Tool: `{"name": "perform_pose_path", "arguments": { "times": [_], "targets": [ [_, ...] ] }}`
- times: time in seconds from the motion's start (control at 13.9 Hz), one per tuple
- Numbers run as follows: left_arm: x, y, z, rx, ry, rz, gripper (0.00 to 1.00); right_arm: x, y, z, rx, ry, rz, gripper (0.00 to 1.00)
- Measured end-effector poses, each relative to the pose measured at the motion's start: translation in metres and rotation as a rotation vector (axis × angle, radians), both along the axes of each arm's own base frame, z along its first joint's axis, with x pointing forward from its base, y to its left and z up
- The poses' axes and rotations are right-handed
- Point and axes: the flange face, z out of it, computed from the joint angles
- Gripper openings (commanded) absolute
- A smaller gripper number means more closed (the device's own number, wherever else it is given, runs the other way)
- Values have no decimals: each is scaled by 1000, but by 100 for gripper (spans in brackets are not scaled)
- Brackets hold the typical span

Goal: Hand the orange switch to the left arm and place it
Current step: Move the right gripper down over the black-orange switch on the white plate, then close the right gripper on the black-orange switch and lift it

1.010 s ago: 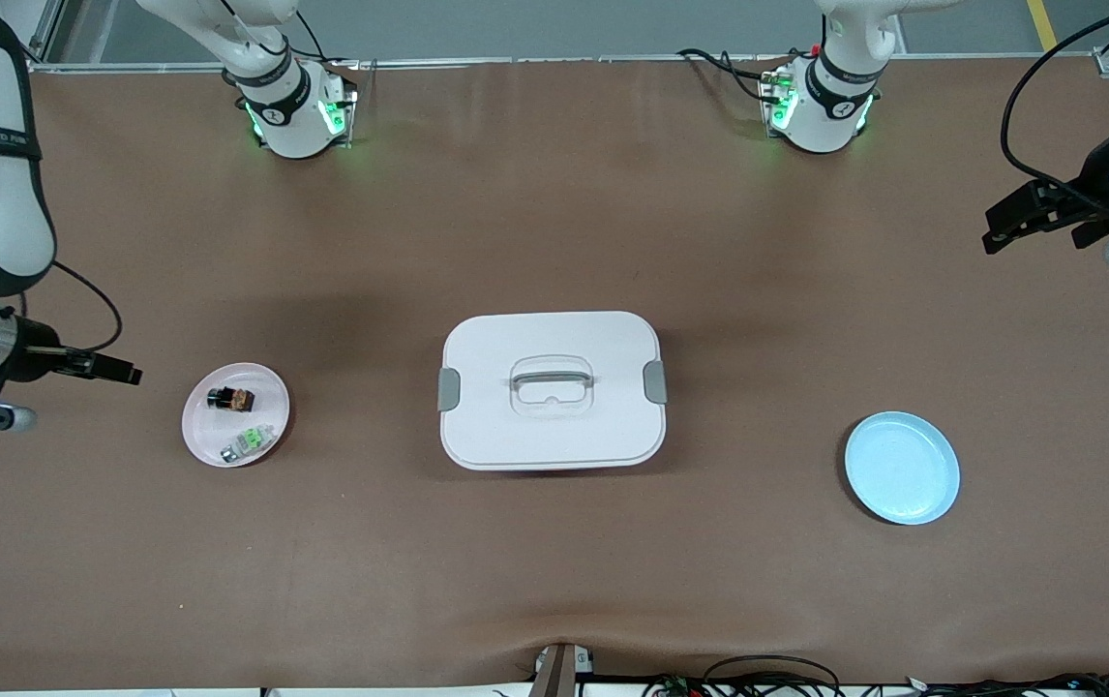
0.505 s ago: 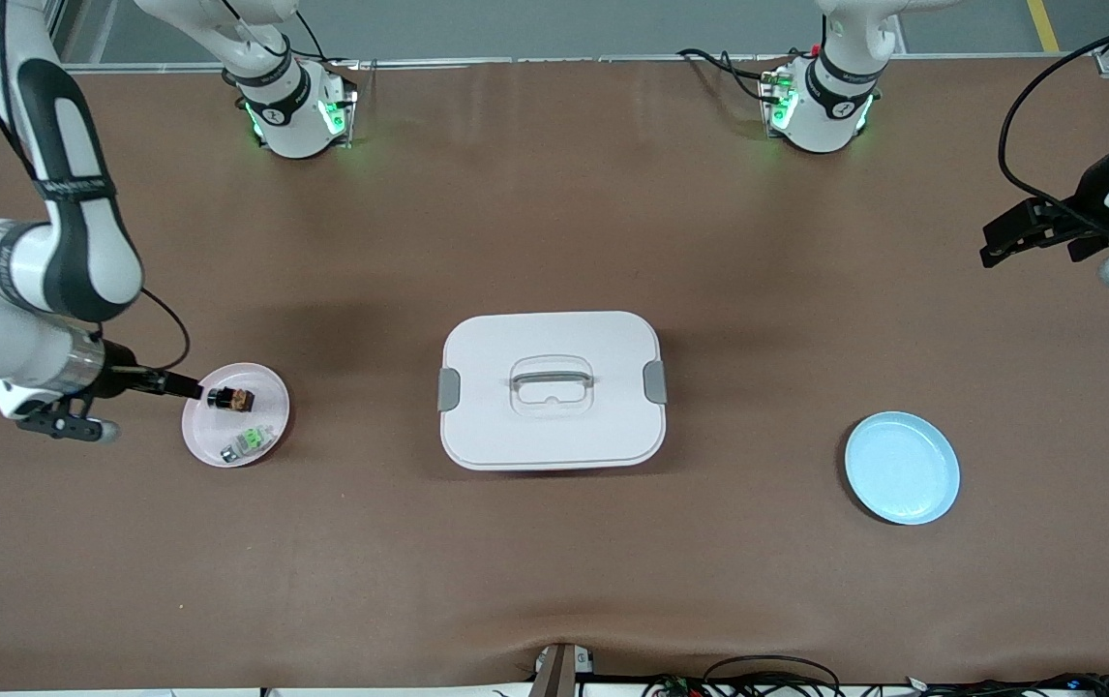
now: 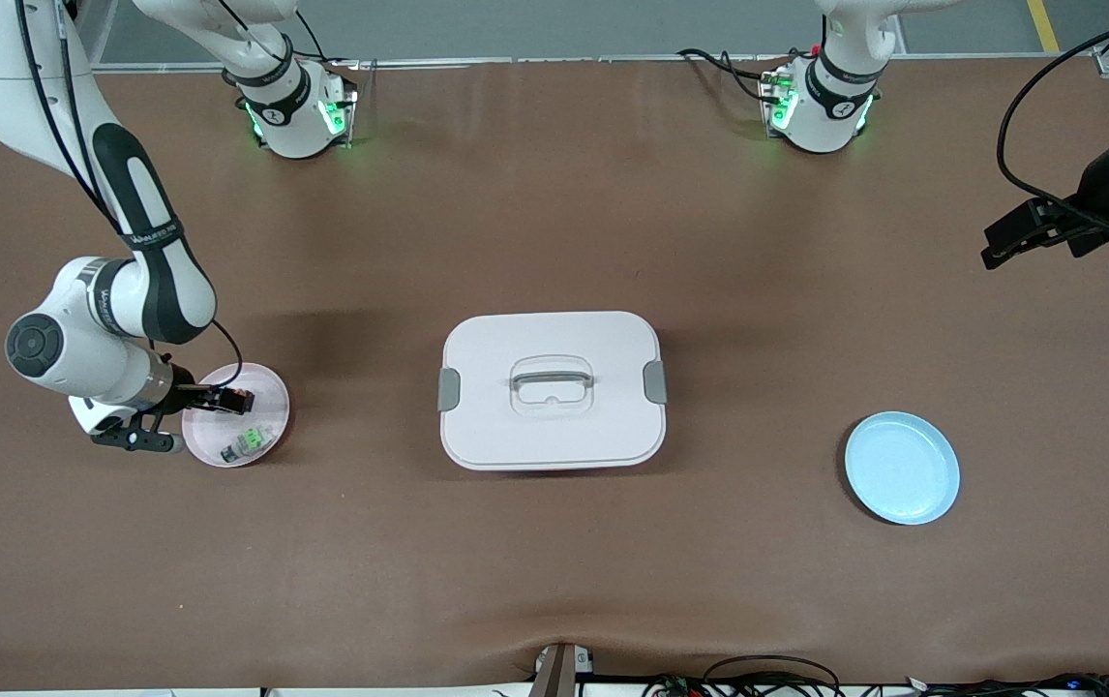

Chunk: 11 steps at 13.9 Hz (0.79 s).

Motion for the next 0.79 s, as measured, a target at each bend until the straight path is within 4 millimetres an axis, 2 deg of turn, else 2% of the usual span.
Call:
{"name": "perform_pose_path", "arguments": {
  "times": [0.36,0.79],
  "targets": [
    [0,9,4,0,-8,-16,100,-19,-1,-24,-13,-32,-1,100],
    [0,23,4,1,-5,-11,100,-23,0,-30,-13,-22,1,100]
  ]
}}
